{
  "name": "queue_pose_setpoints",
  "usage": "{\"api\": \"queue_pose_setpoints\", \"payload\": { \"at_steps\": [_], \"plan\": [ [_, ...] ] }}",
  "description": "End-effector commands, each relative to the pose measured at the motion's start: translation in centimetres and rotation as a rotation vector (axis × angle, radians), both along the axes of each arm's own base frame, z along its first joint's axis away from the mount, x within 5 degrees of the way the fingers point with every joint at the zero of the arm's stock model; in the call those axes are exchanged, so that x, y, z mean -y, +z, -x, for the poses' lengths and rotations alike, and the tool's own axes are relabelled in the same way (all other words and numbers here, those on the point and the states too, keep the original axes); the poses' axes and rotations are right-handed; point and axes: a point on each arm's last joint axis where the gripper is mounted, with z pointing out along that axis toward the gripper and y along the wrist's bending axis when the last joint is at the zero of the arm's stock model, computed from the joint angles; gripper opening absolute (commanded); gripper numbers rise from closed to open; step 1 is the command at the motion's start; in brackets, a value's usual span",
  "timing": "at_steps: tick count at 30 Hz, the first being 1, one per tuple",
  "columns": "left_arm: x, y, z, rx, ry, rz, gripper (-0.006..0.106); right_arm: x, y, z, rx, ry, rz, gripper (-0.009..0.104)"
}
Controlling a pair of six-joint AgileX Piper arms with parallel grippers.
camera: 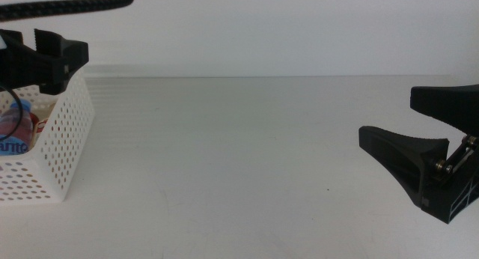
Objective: Use arms to grab the bottles and put them into the dustbin to the left of the table.
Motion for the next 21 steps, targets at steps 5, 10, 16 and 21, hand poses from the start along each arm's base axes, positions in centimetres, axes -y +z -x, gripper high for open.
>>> {"api": "queue_pose_setpoints", "payload": {
  "at_steps": [5, 10, 16, 21],
  "plan": [
    [-0.3, 2.5, 1.1, 0.149, 0.017, 0.008, 0.09, 1.1, 1.8, -0.8, 0.169, -0.072, 0.003, 0.071],
    [-1.1, 3.1, 1.9, 0.191, 0.05, -0.027, 0.09, 3.6, 1.8, -2.2, 0.159, -0.258, -0.081, 0.071],
    [-3.2, 1.9, 3.5, 0.285, 0.179, -0.026, 0.09, 6.4, 0.7, -1.5, 0.184, -0.42, -0.114, 0.071],
    [-3.4, -1.6, 6.4, 0.267, 0.187, -0.029, 0.09, 7.4, -1.4, 1.3, 0.218, -0.441, -0.103, 0.071]
  ]
}}
